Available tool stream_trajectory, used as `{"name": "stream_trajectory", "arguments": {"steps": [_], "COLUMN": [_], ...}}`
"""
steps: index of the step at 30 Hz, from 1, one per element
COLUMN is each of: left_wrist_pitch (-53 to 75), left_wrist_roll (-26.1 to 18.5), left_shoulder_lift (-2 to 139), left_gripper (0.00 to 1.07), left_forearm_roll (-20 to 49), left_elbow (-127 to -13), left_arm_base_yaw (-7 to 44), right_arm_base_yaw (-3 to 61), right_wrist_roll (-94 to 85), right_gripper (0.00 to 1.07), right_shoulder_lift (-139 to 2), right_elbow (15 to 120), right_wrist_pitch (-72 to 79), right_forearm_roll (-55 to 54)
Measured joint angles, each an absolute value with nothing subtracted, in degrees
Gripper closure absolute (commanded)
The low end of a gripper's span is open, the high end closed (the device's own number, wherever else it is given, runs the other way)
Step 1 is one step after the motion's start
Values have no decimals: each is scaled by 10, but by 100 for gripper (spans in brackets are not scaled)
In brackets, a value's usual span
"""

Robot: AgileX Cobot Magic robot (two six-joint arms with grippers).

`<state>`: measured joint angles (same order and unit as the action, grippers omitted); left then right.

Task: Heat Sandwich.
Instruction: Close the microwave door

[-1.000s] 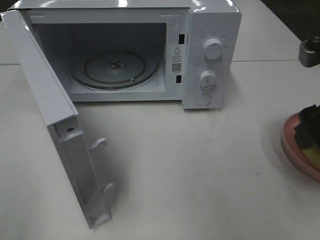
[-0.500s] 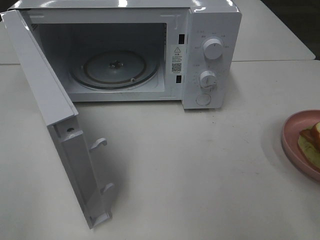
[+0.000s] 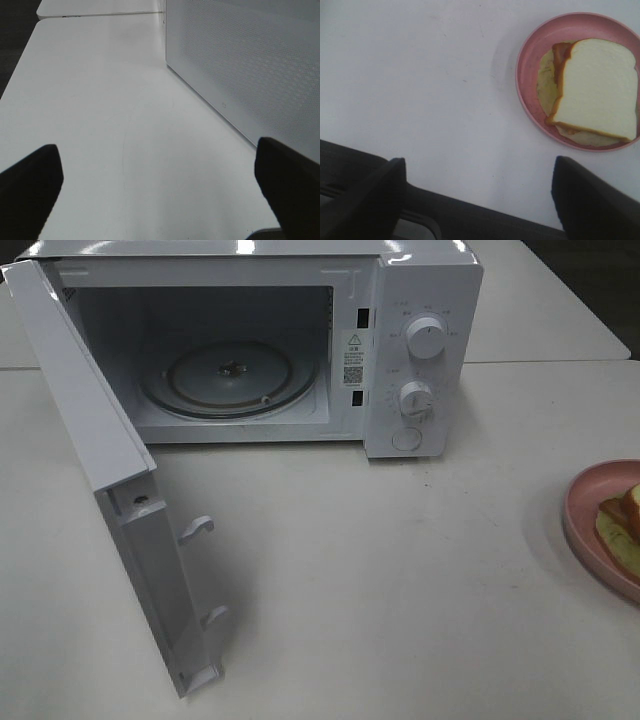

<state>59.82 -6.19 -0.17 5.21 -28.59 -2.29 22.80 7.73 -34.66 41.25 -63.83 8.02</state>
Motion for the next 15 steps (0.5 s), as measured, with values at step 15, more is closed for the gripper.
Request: {"name": "stream_trajectory", "arguments": {"steps": [15], "left_wrist_pitch": [598], "left_wrist_roll": [-62], "left_shoulder_lift": [-2], "left_gripper": [3], "left_forearm_roll": [52], "left_elbow": [-286], "left_arm_base_yaw": [-23], "right_arm_base_yaw": [100], "right_wrist_roll": [77], "right_gripper": [31], "right_shoulder_lift": [-144], "right_elbow": [327], "right_wrist_pitch": [-646], "right_forearm_roll": [87]}}
